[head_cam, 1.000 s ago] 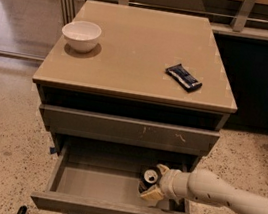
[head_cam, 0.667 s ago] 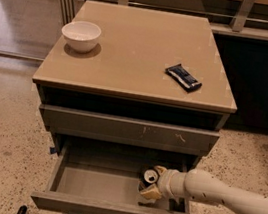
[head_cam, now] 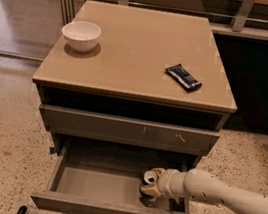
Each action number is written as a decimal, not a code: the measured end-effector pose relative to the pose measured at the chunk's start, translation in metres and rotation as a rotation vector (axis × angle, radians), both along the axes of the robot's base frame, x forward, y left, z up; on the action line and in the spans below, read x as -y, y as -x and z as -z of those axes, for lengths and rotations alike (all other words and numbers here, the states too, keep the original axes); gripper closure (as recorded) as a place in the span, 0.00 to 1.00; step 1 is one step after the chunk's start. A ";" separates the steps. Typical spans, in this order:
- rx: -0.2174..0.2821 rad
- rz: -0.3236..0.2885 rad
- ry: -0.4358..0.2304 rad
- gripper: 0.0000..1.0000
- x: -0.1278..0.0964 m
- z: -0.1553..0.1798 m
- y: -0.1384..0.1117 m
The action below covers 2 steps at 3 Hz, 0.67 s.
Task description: Pick pepsi can from middle drawer and place on counter
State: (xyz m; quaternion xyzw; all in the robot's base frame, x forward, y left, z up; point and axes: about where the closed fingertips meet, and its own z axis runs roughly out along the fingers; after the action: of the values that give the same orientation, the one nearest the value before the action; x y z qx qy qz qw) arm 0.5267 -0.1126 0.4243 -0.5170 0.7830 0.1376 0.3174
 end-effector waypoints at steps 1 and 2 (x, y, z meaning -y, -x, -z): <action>0.000 0.000 0.000 1.00 0.000 0.000 0.000; 0.000 0.000 0.000 1.00 0.000 0.000 0.000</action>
Offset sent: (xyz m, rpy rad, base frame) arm 0.0000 0.0000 0.0000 0.0000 0.0000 0.0000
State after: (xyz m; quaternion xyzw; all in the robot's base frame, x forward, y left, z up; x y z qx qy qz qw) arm 0.5267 -0.1126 0.4244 -0.5169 0.7830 0.1376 0.3174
